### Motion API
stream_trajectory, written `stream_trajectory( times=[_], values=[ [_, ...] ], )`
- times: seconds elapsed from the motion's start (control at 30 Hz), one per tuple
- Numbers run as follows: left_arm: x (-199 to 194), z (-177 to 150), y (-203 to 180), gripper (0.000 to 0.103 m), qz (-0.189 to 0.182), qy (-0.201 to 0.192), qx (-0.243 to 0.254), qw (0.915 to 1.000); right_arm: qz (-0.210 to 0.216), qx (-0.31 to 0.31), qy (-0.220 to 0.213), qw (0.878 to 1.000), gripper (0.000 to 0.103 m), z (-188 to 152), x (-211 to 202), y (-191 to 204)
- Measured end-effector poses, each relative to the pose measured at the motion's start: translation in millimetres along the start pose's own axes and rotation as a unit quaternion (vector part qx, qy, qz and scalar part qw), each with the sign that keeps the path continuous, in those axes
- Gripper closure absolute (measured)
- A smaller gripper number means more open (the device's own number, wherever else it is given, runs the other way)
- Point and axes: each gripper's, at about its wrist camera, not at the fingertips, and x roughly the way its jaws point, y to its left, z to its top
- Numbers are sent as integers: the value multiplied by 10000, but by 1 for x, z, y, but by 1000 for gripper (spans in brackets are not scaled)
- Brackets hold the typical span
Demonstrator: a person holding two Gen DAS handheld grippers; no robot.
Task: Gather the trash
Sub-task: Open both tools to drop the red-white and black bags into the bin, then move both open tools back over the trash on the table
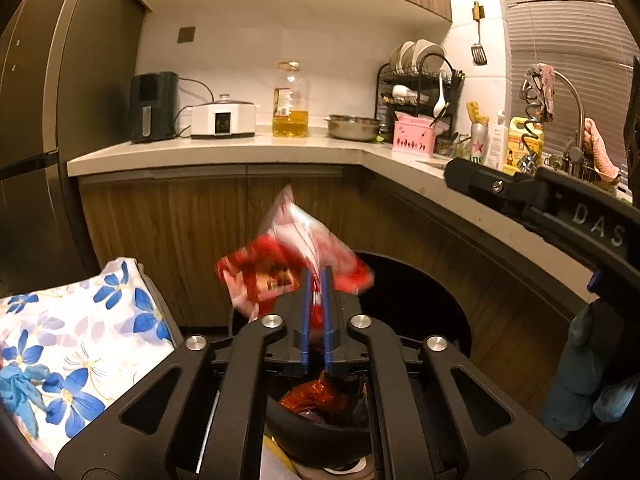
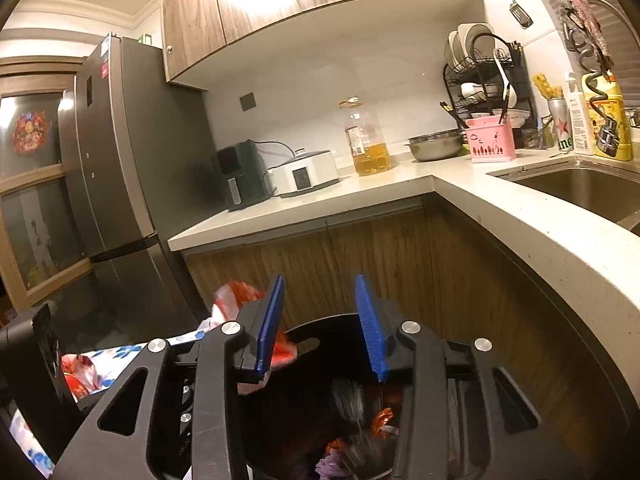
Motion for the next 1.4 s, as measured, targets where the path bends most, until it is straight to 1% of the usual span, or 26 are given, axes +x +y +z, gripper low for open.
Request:
stream_trajectory(
  times=[0.03,0.07,0.1,0.17,0.2,0.23,0.3,0.33,0.4,0.5,0.67,0.87,0.93,1.03,1.13,1.2,1.23,1.27,1.3,1.33,1.4],
  values=[
    [1,-2,1,88,20,26,-2,10000,-47,11,0,10000,55,-1,-1,-1],
    [1,-3,3,79,47,39,-16,10000,-75,21,-6,10000,52,-1,-1,-1],
    [1,-4,4,68,77,37,-36,10000,-90,32,-4,10000,51,-2,-2,-1],
    [-3,-7,10,58,117,23,-145,9998,-115,54,21,9999,48,-4,-4,-2],
    [-5,-7,12,52,141,19,-183,9997,-114,65,24,9999,44,-6,-6,-1],
    [-8,-9,15,50,212,14,-242,9995,-111,71,31,9999,42,-7,-6,-1],
    [-14,-12,20,41,341,4,-278,9990,-136,73,67,9999,38,-9,-8,1],
    [-17,-13,21,39,411,-9,-282,9988,-140,71,75,9998,36,-11,-9,2],
    [-27,-17,27,31,656,-54,-293,9974,-171,54,105,9998,32,-15,-11,4],
    [-41,-21,34,28,976,-102,-325,9946,-186,16,118,9998,29,-21,-16,10],
    [-72,-34,52,26,1464,-155,-549,9876,-210,-60,148,9997,27,-31,-23,21],
    [-116,-52,75,26,2082,-267,-757,9748,-65,-159,222,9996,25,-46,-34,45],
    [-133,-58,85,26,2353,-328,-794,9681,23,-209,231,9995,25,-50,-37,54],
    [-156,-67,100,26,2605,-396,-883,9606,197,-291,291,9990,25,-56,-41,70],
    [-182,-79,117,26,3078,-459,-863,9464,397,-370,326,9980,25,-62,-44,88],
    [-200,-90,132,26,3405,-439,-933,9346,532,-378,369,9972,25,-67,-46,99],
    [-204,-93,136,26,3472,-432,-954,9319,622,-373,401,9966,25,-70,-46,106],
    [-213,-100,145,26,3638,-391,-971,9256,676,-379,420,9961,25,-71,-46,110],
    [-218,-103,148,26,3723,-368,-968,9223,758,-407,443,9953,25,-75,-47,118],
    [-226,-109,156,26,3856,-316,-970,9170,826,-440,462,9945,25,-78,-48,125],
    [-237,-118,167,26,4003,-253,-1008,9105,943,-506,495,9930,25,-83,-49,138]
  ],
)
